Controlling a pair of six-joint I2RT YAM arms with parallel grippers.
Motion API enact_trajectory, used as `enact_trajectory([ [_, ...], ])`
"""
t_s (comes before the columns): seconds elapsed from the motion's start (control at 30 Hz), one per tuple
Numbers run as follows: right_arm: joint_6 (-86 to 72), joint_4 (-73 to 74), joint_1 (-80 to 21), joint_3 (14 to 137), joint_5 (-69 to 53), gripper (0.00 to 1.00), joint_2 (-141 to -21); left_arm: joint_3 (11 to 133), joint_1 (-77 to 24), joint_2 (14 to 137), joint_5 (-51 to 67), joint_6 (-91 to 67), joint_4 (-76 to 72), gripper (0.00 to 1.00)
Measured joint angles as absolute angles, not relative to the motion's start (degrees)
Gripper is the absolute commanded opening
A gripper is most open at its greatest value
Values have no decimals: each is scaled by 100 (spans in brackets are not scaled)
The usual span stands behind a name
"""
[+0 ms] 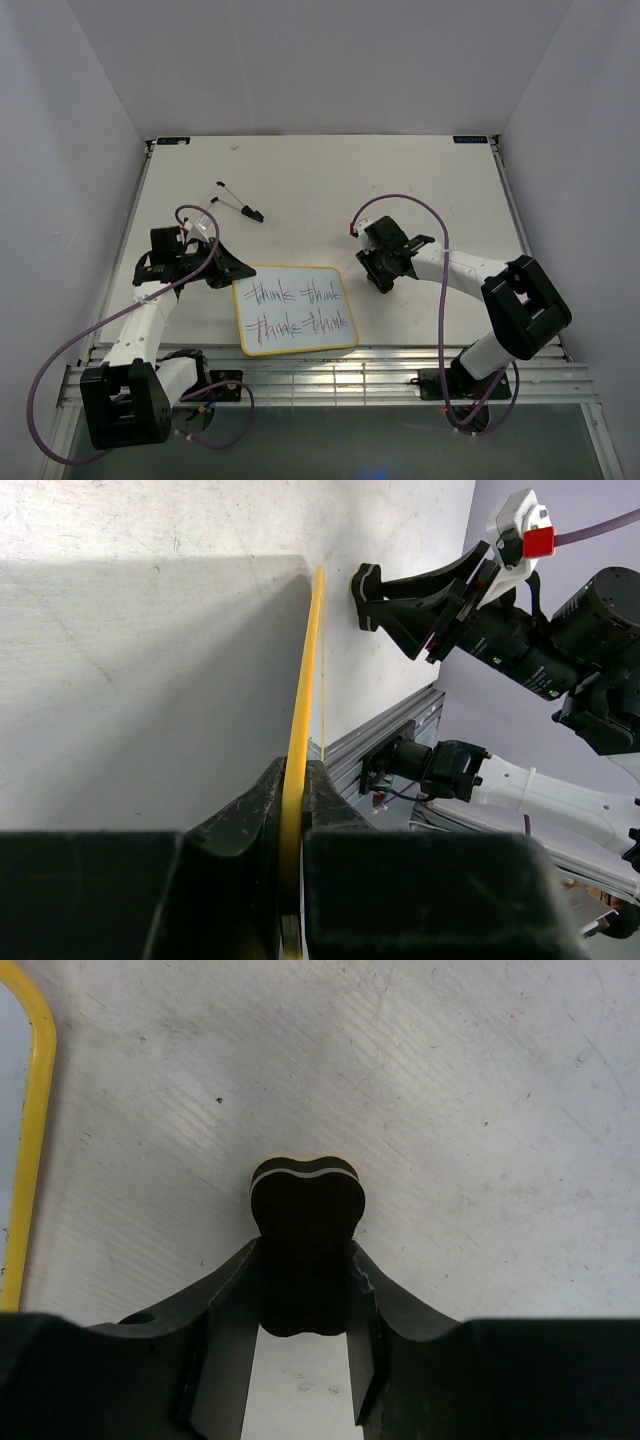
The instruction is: Erase the whiteboard
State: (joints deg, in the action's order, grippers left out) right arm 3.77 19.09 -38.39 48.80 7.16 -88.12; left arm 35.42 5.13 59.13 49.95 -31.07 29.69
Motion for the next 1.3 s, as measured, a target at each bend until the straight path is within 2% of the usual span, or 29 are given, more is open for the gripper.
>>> enact_trajectory([
  [0.13, 357, 1907, -3839, 4877, 718, 45, -8809, 3542, 506, 5913, 4998, -3103, 2965, 0],
  [0.33, 351, 1900, -3839, 4877, 738, 45, -8831, 3542, 502, 5913, 5006, -3092, 2956, 0],
  [0.53, 314, 1872, -3839, 4877, 738, 34, -8855, 3542, 499, 5913, 5013, -3087, 2956, 0],
  [0.73, 156, 1968, -3839, 4880, 744, 30, -8637, 3542, 495, 5916, 5013, -3087, 2950, 0],
  [0.93, -261, 1935, -4034, 4888, 513, 30, -7599, 3542, 458, 5957, 4998, -3177, 2714, 0],
  [1.13, -733, 1293, -5417, 4901, 5, 28, -7061, 3487, 104, 6088, 4991, -3430, 1833, 0],
  [1.3, -858, 744, -6836, 5317, 49, 27, -7402, 3441, -272, 5913, 4952, -3503, 1411, 0],
])
